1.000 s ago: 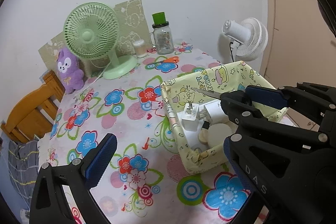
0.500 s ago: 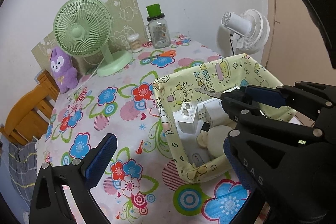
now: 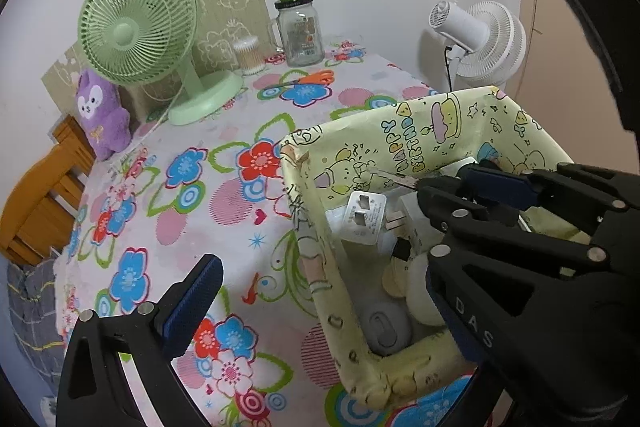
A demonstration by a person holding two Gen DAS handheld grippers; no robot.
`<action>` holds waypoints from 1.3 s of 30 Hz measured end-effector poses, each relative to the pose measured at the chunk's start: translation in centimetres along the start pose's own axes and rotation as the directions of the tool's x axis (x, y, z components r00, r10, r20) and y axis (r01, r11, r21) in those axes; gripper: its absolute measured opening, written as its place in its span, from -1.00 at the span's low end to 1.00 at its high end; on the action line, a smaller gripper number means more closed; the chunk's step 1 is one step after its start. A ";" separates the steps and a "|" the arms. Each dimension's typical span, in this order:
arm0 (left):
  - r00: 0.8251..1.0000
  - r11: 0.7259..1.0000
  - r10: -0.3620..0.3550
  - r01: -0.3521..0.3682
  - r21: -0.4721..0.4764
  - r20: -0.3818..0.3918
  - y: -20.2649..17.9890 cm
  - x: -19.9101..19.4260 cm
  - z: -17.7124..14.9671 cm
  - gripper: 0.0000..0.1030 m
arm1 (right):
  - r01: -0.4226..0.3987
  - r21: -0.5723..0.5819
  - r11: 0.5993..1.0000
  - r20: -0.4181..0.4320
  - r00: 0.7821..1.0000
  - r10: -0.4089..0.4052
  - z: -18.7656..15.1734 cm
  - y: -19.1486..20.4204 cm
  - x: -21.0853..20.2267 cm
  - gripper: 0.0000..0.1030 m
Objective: Organize rigid objects
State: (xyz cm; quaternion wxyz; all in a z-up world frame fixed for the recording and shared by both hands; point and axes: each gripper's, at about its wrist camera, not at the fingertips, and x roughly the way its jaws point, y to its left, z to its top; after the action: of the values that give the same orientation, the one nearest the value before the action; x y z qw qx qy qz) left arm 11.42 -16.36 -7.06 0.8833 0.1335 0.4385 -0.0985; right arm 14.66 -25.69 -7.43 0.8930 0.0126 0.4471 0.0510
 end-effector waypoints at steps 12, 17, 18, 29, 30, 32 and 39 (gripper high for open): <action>0.998 0.999 -0.046 0.045 -0.029 -0.041 0.4 1.8 0.4 0.99 | -0.009 0.021 1.000 -0.046 0.999 0.010 0.3 -0.4 1.9 -0.31; 0.999 0.999 -0.037 0.037 -0.024 -0.029 0.3 1.4 0.2 0.99 | 0.019 0.043 0.999 -0.067 0.998 -0.016 0.3 -0.6 1.7 -0.01; 0.999 0.999 -0.038 0.037 -0.024 -0.026 0.3 1.3 0.2 0.99 | 0.019 0.047 0.999 -0.060 0.998 -0.016 0.2 -0.7 1.6 0.02; 0.999 0.999 -0.034 0.035 -0.021 0.029 0.4 -1.8 -0.7 0.99 | 0.040 0.052 0.998 -0.006 0.999 -0.039 -0.9 -0.5 -2.0 0.31; 0.999 0.999 -0.033 0.034 -0.024 0.034 0.5 -2.1 -0.9 0.99 | 0.039 0.052 0.998 -0.001 0.999 -0.039 -1.0 -0.4 -2.3 0.33; 0.999 0.999 -0.028 0.030 -0.031 0.042 0.8 -2.7 -1.2 0.99 | 0.042 0.054 0.998 0.011 0.999 -0.043 -1.4 -0.2 -3.0 0.36; 0.998 0.999 -0.014 0.016 -0.038 0.068 1.5 -4.7 -2.4 0.99 | 0.051 0.044 0.998 0.043 0.998 -0.053 -2.3 0.9 -5.2 0.44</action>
State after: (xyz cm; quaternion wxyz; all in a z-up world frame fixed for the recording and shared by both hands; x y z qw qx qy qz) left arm 7.25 -13.94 -4.51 0.8994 0.1096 0.4110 -0.1010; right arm 9.62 -25.39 -4.58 0.9032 0.0211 0.4284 0.0178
